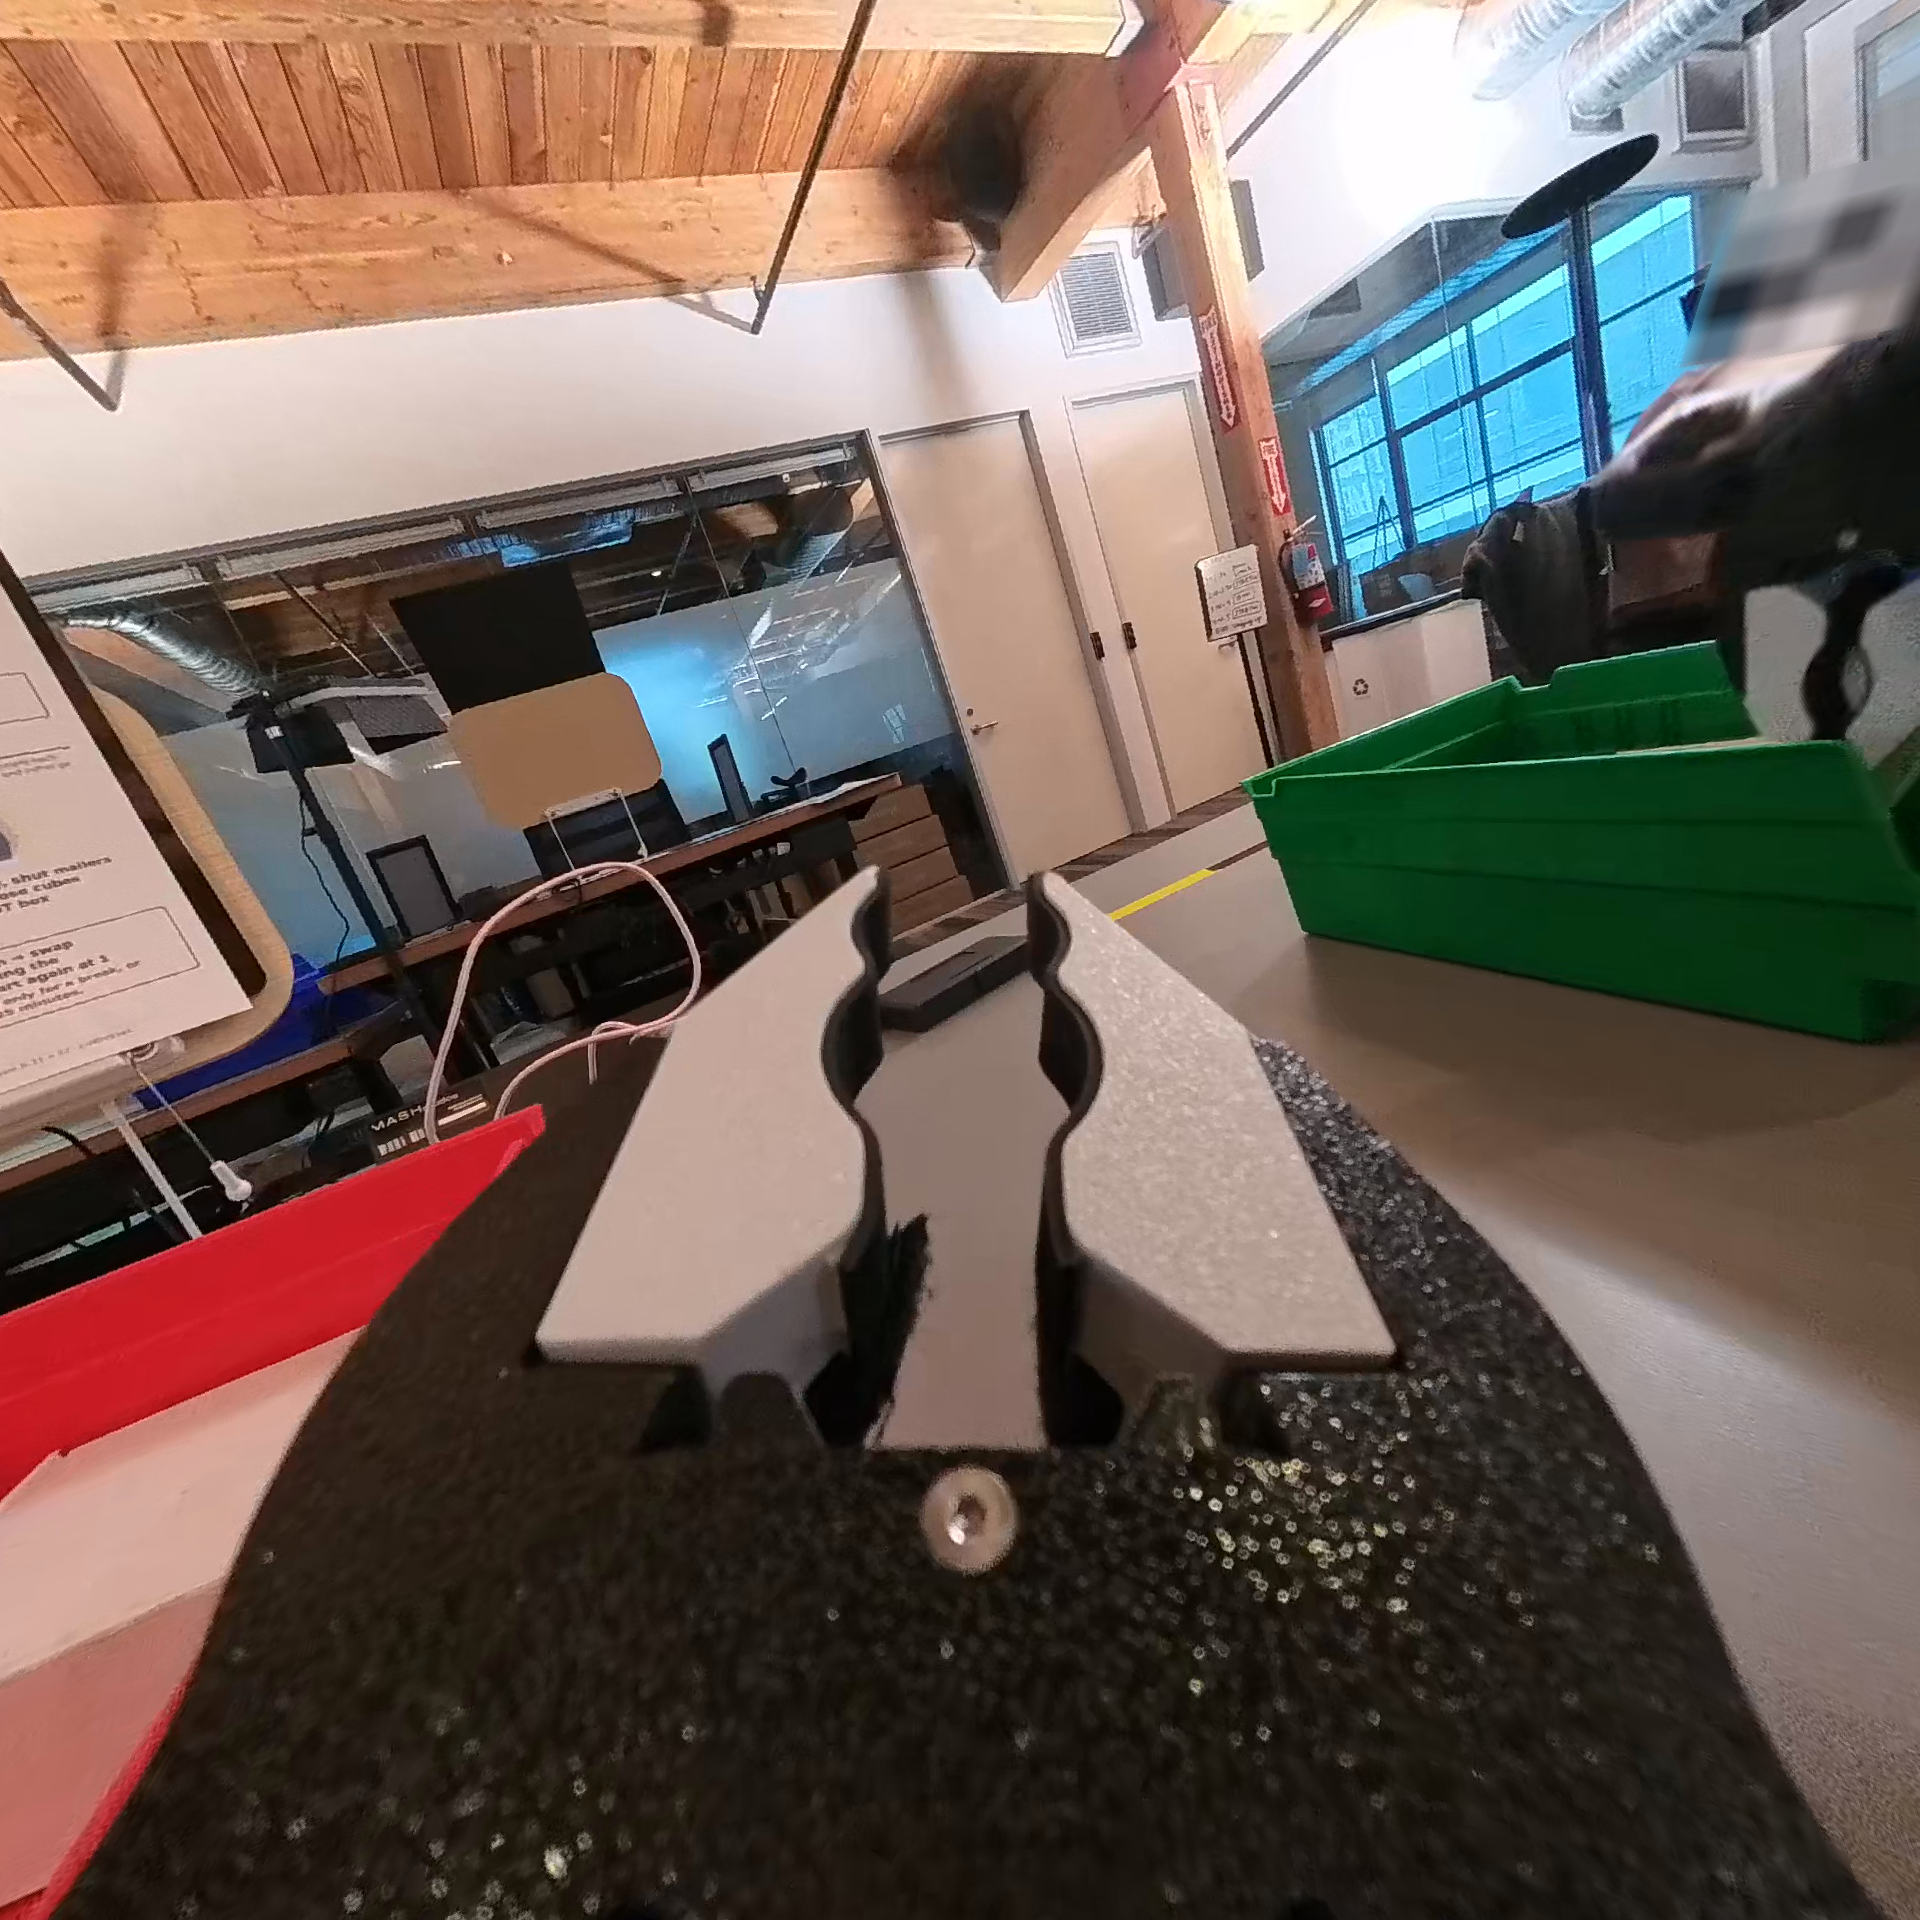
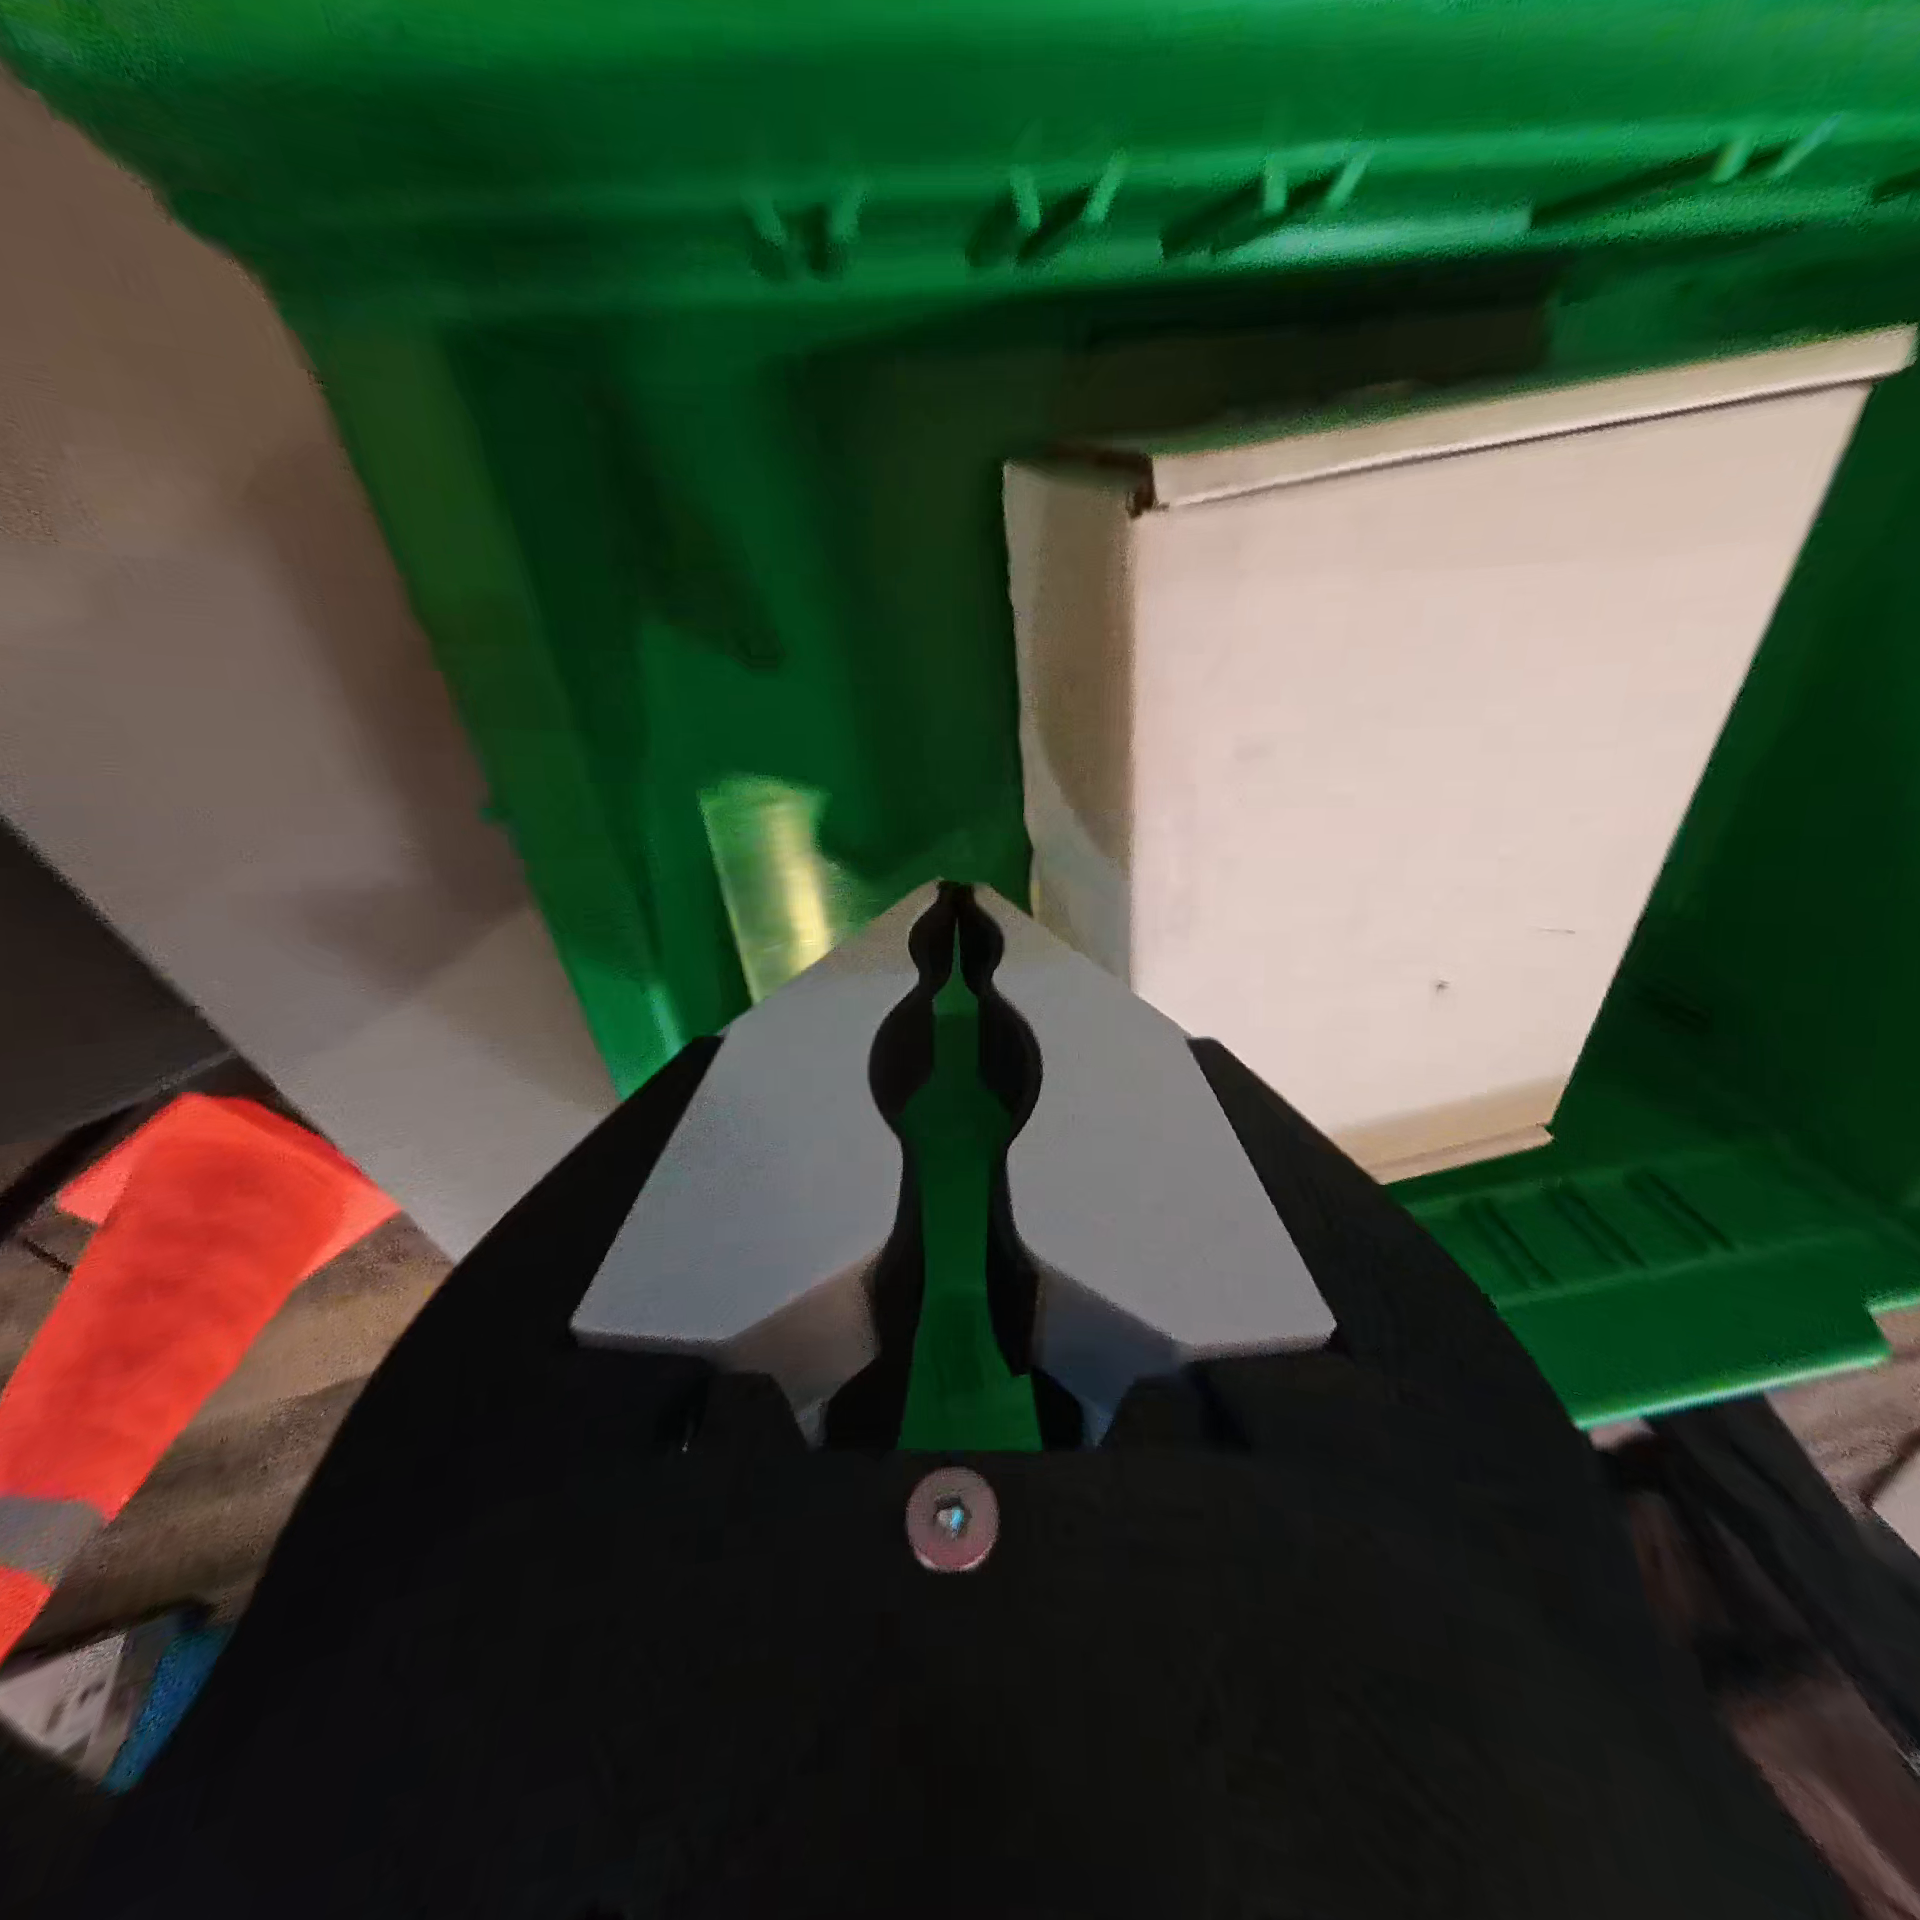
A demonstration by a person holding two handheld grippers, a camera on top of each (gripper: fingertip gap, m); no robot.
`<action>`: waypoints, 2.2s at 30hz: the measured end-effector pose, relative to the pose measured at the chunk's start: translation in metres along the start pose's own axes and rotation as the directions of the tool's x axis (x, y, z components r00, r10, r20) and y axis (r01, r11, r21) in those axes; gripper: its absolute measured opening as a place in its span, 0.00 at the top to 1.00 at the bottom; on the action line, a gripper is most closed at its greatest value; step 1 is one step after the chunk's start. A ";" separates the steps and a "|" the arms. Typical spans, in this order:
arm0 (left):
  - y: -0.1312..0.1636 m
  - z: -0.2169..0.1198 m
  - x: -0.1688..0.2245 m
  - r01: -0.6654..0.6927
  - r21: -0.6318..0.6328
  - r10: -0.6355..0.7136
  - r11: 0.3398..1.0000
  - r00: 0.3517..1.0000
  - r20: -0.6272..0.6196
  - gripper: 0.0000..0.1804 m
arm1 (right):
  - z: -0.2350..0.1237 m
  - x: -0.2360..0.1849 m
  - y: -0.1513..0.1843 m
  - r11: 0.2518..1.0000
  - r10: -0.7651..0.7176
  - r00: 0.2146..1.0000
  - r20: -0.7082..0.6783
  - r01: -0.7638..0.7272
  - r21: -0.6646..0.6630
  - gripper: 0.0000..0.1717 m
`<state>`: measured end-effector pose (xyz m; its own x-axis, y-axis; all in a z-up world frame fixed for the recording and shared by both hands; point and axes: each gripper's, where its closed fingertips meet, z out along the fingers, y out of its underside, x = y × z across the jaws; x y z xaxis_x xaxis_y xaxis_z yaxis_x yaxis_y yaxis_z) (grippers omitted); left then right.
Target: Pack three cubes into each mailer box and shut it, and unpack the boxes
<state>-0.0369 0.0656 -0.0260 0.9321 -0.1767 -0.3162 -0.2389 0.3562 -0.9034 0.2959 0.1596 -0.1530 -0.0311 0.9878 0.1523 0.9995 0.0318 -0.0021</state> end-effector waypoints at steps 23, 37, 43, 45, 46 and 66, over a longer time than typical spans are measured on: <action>0.005 0.002 0.007 0.004 -0.024 -0.005 1.000 0.999 -0.042 0.86 | 0.010 0.099 0.016 0.998 -0.046 0.808 -0.587 0.013 -0.061 1.00; 0.007 0.001 0.008 0.001 -0.035 -0.003 0.999 0.999 -0.042 0.87 | -0.208 -0.024 -0.249 -0.001 0.520 0.810 -0.273 0.320 0.947 1.00; 0.009 0.000 0.011 -0.009 -0.043 0.007 0.999 0.999 -0.053 0.87 | -0.133 -0.015 -0.301 -0.023 0.529 0.799 -0.285 0.350 0.937 0.99; 0.008 0.000 0.012 0.000 -0.040 -0.003 0.999 0.998 -0.062 0.88 | -0.127 -0.023 -0.305 -0.026 0.498 0.815 -0.295 0.355 0.935 0.99; 0.006 0.000 0.013 0.019 -0.029 -0.021 0.999 0.997 -0.076 0.93 | -0.126 -0.029 -0.306 -0.028 0.482 0.812 -0.328 0.389 0.921 0.99; -0.001 0.014 -0.131 -0.260 -0.356 0.136 0.898 0.931 -0.338 0.92 | -0.099 -0.032 -0.324 0.056 0.420 0.788 -0.450 0.472 0.880 0.99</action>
<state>-0.1553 0.1014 0.0206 0.7436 -0.4263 -0.5151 -0.5536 0.0393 -0.8318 -0.0265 0.1021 -0.0589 0.3985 0.7234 0.5638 0.0354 0.6021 -0.7976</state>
